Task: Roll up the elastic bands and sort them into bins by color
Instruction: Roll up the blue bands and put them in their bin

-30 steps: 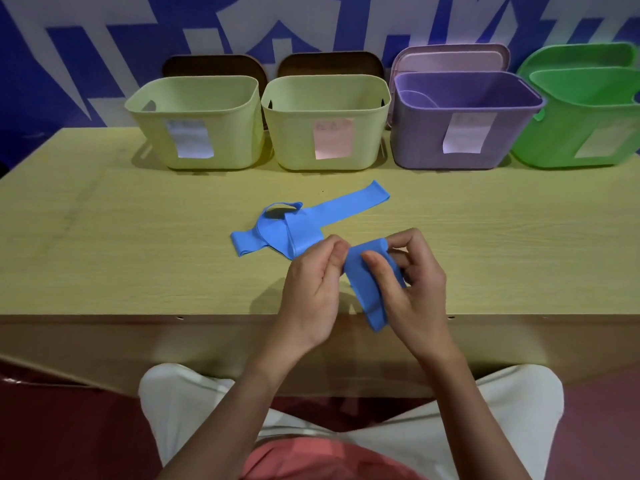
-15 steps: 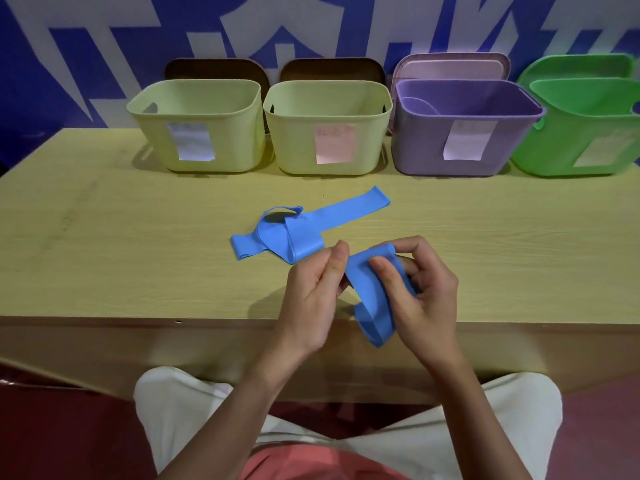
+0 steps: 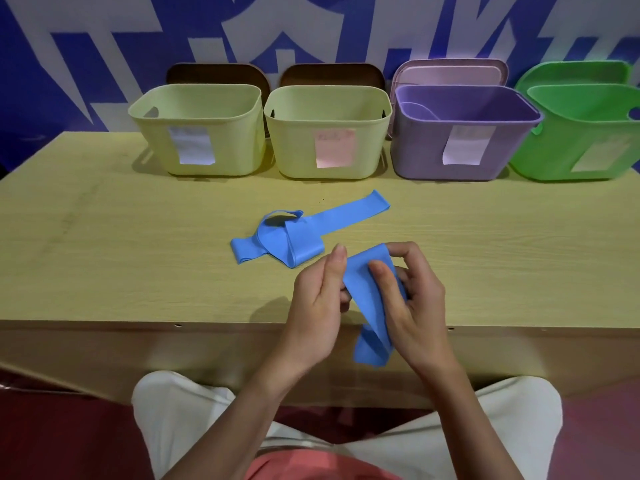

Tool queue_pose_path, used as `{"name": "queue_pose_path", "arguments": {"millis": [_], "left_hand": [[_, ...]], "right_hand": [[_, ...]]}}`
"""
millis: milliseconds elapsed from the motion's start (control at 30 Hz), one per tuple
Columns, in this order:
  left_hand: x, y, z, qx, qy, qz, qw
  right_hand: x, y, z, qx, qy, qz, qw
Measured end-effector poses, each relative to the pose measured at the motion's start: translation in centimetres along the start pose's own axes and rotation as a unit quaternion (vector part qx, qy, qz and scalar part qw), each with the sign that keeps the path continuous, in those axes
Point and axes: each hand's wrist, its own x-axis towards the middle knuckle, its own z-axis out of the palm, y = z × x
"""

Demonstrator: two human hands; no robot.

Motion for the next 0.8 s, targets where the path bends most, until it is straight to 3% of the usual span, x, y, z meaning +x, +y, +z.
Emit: {"name": "queue_pose_path", "arguments": {"millis": [200, 333, 500, 667, 800], "left_hand": [[0.2, 1.1, 0.0, -0.109, -0.021, -0.080, 0.991], [0.4, 1.1, -0.3, -0.079, -0.046, -0.099, 0.991], [0.2, 0.1, -0.7, 0.049, -0.039, 0.004, 0.998], [0.2, -0.6, -1.1, 0.205, -0.018, 0.148, 0.967], [0.3, -0.5, -0.8, 0.200, 0.031, 0.143, 0.969]], "right_hand": [[0.0, -0.4, 0.0, 0.041, -0.004, 0.000, 0.999], [0.0, -0.3, 0.0, 0.045, 0.014, 0.005, 0.999], [-0.1, -0.1, 0.0, 0.075, 0.021, 0.020, 0.997], [-0.1, 0.2, 0.2, 0.065, 0.001, 0.026, 0.998], [0.0, 0.3, 0.3, 0.066, -0.006, 0.034, 0.997]]}}
